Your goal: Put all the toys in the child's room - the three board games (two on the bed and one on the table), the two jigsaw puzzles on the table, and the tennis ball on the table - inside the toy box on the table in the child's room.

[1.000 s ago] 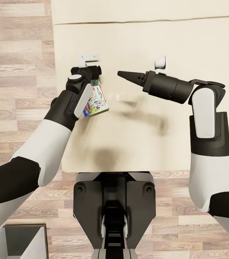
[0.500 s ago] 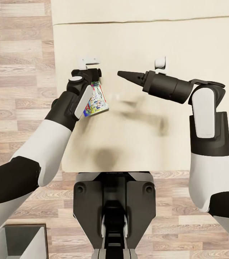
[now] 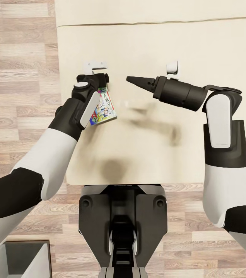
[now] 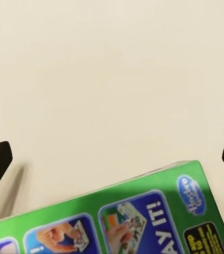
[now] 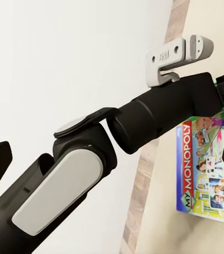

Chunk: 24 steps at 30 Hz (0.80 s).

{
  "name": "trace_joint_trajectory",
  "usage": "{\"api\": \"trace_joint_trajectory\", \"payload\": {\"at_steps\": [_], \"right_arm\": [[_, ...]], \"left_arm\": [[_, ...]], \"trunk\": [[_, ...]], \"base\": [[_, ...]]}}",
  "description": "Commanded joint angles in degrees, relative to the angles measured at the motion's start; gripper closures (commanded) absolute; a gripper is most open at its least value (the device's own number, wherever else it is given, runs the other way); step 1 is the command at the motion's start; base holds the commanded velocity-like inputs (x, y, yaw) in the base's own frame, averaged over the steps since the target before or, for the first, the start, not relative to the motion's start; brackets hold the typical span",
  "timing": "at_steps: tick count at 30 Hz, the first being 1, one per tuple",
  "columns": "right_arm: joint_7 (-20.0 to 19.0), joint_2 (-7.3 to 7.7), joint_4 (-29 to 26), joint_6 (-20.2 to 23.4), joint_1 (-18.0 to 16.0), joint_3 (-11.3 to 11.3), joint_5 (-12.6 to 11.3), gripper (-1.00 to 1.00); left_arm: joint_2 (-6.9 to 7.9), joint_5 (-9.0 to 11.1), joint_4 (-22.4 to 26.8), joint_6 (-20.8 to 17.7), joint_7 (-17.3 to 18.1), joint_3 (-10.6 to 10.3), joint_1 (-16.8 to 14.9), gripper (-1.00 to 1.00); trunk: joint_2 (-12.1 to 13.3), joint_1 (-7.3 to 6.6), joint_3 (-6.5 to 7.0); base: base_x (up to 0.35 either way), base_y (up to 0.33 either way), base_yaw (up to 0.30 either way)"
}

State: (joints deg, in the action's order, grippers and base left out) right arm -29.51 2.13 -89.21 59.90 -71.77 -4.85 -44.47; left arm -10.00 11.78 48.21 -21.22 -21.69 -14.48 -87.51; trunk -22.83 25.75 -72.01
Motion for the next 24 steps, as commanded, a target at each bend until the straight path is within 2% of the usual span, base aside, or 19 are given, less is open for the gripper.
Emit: {"api": "trace_joint_trajectory", "payload": {"at_steps": [1,24], "right_arm": [[-0.5,0.04,0.0,0.1,0.0,0.0,0.4,-1.00],[-0.4,0.07,0.1,0.1,0.1,0.5,0.5,-1.00]], "left_arm": [[0.00,0.5,0.0,-0.2,-0.5,-0.1,0.0,-1.00],[0.00,0.6,0.1,-0.2,-0.5,-0.1,0.0,-1.00]], "trunk": [[-0.1,0.04,-0.06],[-0.1,0.04,-0.06]], "base": [[0.000,0.000,0.000],[-0.022,0.000,0.000]]}}
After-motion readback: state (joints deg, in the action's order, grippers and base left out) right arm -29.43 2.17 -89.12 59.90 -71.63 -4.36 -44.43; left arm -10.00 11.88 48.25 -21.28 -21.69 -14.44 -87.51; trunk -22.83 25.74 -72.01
